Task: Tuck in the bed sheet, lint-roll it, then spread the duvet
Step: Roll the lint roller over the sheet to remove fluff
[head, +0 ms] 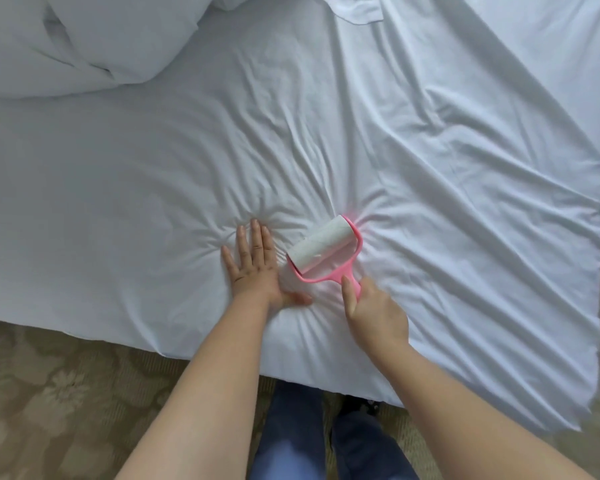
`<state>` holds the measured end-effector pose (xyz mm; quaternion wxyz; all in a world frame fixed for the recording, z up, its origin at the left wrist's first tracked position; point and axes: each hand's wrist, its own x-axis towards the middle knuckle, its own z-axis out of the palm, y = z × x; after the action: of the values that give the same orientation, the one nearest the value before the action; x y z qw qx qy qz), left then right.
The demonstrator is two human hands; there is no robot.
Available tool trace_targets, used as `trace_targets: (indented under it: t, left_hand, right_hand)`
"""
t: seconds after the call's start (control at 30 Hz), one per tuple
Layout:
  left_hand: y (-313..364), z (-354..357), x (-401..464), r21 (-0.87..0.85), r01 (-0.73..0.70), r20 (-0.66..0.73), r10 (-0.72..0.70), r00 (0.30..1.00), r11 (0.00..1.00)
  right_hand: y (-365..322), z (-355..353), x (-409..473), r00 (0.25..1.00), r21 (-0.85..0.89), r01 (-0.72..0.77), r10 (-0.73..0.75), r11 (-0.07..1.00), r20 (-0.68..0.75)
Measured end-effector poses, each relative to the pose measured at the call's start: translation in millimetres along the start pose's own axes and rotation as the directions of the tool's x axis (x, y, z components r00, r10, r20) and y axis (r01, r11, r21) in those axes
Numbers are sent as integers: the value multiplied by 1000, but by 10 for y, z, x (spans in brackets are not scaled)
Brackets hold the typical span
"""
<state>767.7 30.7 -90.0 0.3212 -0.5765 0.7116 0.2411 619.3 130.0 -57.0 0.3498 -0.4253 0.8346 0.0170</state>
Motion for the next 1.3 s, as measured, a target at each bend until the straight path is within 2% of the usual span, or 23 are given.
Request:
trace_targets:
  t: [0.3, 0.5, 0.77, 1.0, 1.3]
  left_hand:
    - [-40, 70, 32, -36, -60, -42, 58, 997, 998]
    - [15, 60, 34, -49, -11, -38, 9, 999, 999]
    - [-9, 106, 88, -86, -23, -60, 18, 998, 996]
    - [-17, 103, 66, -94, -35, -68, 29, 997, 995]
    - [0, 111, 87, -118, -14, -64, 7, 998, 993]
  right_hand:
    - [-329, -44, 397, 996, 20, 89, -89, 996, -26]
    - [238, 26, -74, 999, -25, 32, -32, 999, 18]
    - [-48, 1, 282, 994, 9, 108, -108, 994, -32]
    - [365, 72, -162, 999, 20, 46, -46, 999, 23]
    - [6, 25, 198, 996, 45, 91, -91, 995, -17]
